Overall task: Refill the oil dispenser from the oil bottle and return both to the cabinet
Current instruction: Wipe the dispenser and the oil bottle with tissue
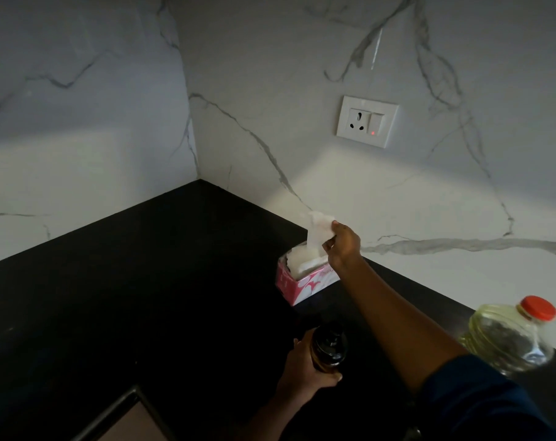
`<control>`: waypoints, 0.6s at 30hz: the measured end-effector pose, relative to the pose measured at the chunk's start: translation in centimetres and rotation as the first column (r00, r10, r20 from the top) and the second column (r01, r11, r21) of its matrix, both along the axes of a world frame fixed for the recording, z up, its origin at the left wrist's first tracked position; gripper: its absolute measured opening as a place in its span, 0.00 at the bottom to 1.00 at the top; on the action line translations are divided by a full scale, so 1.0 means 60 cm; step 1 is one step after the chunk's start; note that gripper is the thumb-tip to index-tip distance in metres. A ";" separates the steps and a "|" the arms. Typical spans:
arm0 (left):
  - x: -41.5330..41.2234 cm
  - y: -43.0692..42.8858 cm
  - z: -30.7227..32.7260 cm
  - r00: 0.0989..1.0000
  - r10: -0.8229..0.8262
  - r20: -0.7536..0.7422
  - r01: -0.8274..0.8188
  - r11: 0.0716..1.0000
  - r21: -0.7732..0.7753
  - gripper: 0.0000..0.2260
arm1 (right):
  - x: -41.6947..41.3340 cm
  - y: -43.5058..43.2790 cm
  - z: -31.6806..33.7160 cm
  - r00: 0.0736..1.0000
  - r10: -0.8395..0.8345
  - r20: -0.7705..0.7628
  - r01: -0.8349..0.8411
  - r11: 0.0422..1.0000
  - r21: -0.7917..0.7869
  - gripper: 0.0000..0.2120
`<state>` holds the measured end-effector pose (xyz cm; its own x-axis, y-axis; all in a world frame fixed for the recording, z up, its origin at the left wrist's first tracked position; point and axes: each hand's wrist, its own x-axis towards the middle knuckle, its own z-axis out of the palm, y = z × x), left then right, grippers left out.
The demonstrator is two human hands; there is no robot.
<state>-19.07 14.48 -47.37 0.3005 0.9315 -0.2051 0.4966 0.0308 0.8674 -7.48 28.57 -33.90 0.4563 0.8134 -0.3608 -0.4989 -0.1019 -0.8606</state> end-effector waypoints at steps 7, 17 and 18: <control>-0.004 -0.005 -0.002 1.000 0.015 -0.014 -0.015 1.000 -0.004 0.39 | 0.032 -0.053 0.007 0.991 -0.020 -0.134 0.037 0.991 0.127 0.02; -0.019 -0.021 0.007 0.996 -0.082 0.018 0.083 0.995 -0.053 0.40 | 0.064 -0.185 -0.003 0.952 -0.063 0.299 0.063 0.998 0.009 0.11; -0.021 -0.023 0.013 0.995 -0.102 0.021 0.104 0.992 -0.069 0.40 | 0.066 -0.197 -0.007 0.926 -0.088 0.366 0.097 0.995 -0.007 0.14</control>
<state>-20.33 13.10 -46.62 0.3981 0.8789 -0.2628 0.4852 0.0414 0.8734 -3.49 16.75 -34.33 0.6328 0.7543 -0.1747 -0.1590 -0.0942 -0.9828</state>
